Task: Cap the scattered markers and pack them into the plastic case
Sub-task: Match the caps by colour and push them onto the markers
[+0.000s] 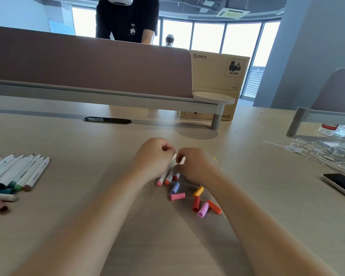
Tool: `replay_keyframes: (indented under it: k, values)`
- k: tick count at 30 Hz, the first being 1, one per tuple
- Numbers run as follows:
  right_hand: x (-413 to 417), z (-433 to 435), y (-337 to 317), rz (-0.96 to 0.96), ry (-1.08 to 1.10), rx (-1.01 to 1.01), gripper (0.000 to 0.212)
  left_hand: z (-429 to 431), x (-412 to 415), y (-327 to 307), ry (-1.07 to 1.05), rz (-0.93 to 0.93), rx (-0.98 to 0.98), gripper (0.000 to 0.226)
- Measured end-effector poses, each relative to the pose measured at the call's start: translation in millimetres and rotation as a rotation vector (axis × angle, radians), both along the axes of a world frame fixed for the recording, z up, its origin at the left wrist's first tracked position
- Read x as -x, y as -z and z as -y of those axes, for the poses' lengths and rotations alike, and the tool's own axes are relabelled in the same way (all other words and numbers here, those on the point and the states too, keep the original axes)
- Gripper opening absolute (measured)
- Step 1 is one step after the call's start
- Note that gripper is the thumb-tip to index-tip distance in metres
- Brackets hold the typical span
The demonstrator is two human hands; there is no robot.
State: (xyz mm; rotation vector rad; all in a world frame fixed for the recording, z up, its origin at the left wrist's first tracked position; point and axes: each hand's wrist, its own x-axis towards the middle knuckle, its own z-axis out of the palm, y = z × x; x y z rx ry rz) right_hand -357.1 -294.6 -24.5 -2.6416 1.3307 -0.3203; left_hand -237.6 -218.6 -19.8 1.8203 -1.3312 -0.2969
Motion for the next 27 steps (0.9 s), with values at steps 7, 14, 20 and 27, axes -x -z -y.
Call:
replay_keyframes:
  k: [7,14,20,27]
  values:
    - [-2,-7,-4,-0.131,0.021,-0.007,0.017,-3,2,-1,0.010,0.004,0.020,0.020]
    - [-7,-5,-4,-0.169,0.042,0.011,0.011,-5,6,-4,0.014,0.008,0.013,0.019]
    - [13,6,-15,-0.033,0.114,-0.106,0.022,-12,16,-9,0.125,0.050,-0.011,0.013]
    - [30,5,-16,0.265,0.143,-0.139,0.012,-18,31,-9,0.585,0.312,-0.342,0.019]
